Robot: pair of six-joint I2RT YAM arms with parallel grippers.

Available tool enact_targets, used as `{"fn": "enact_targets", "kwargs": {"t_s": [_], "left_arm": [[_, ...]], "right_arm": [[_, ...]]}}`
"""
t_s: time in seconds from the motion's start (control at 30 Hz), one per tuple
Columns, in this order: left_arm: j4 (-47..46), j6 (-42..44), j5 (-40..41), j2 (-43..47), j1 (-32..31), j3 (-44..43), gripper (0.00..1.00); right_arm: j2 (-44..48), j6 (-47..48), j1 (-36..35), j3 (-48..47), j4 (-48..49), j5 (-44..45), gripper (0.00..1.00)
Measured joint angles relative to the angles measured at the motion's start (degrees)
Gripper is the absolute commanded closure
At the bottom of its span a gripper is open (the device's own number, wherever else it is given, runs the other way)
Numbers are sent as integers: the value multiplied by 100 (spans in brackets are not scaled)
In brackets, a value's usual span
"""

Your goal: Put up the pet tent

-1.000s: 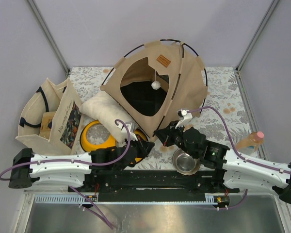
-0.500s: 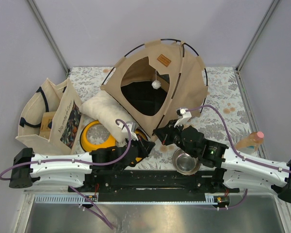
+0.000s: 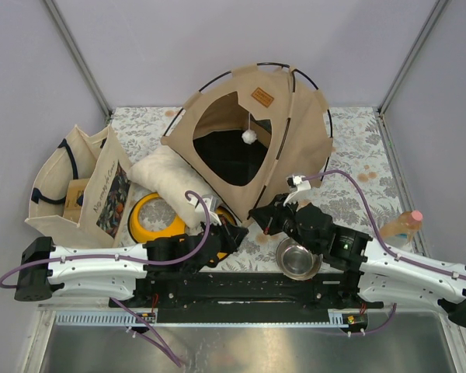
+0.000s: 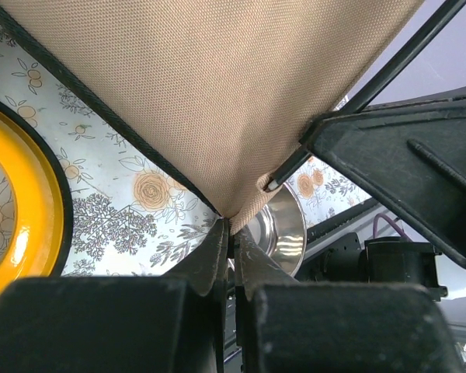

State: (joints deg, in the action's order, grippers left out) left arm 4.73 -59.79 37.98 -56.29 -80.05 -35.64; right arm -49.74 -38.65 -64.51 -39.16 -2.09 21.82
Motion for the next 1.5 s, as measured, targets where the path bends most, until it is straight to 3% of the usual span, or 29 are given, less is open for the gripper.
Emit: {"fn": "enact_targets", "kwargs": {"t_s": [1.1,1.3,1.5], "left_arm": [[750,859,-28,-348,-92,-450,100],[767,883,-35,-389,-92,-481,100],[765,885,-81,-422,-105,-487,100]], "right_arm": [[11,70,7,522,431,-444,99],[11,129,7,522,435,-457,88],[157,133,15,522,352,-424,62]]}}
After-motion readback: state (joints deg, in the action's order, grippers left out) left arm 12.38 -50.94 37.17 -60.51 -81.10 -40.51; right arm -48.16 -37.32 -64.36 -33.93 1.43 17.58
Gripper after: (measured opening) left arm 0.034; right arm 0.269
